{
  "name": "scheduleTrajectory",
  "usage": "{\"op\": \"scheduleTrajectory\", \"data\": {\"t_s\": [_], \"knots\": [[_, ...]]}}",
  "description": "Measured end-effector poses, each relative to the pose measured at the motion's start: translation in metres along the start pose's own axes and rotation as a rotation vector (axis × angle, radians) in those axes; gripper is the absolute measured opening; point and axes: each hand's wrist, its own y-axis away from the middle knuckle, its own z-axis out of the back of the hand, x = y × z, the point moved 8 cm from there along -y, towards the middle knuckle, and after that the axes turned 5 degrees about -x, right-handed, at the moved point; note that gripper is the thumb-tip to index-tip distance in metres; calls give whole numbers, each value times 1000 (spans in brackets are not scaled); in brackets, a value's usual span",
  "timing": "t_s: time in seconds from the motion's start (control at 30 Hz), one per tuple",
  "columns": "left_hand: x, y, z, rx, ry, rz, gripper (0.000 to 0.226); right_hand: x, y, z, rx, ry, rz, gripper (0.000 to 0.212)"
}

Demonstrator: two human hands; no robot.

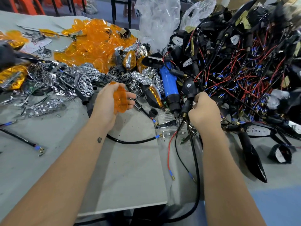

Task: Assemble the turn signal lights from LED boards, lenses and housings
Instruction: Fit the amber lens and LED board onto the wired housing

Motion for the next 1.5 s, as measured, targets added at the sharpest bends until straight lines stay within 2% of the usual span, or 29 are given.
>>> {"op": "scheduleTrajectory", "data": {"t_s": [0.13,0.3,0.4,0.57,0.63,0.7,0.8,0.87,0.97,1.07,1.27,1.4,1.5], "knots": [[0,2,0,-17,-47,0,27,-5,-2,12,-104,-53,-36,32],[0,3,-2,-4,-88,7,28,-8,-9,46,-344,-59,-47,19],[0,1,-1,-15,-155,-1,30,6,-12,61,-411,-241,-24,15],[-2,-1,2,-59,-177,-53,32,71,-12,44,-292,-608,112,7],[-2,-3,6,-100,-159,-45,29,104,-5,21,-192,-723,141,8],[-1,-5,8,-109,-74,-41,29,133,7,-7,-65,-852,149,11],[2,-5,7,-66,98,-16,42,161,30,-46,110,-970,148,20],[2,-5,6,-22,164,-21,46,164,39,-66,181,-1105,86,27],[-3,-4,6,8,144,-74,38,152,36,-77,121,-1104,13,33],[-6,-5,4,50,117,-85,29,141,29,-74,92,-1044,62,32],[-9,-6,-1,95,144,-54,32,139,31,-69,165,-962,232,23],[-9,-8,7,39,213,-43,30,134,31,-70,187,-1085,148,21],[-5,-12,13,-66,199,-19,29,130,28,-74,239,-1209,51,22]]}}
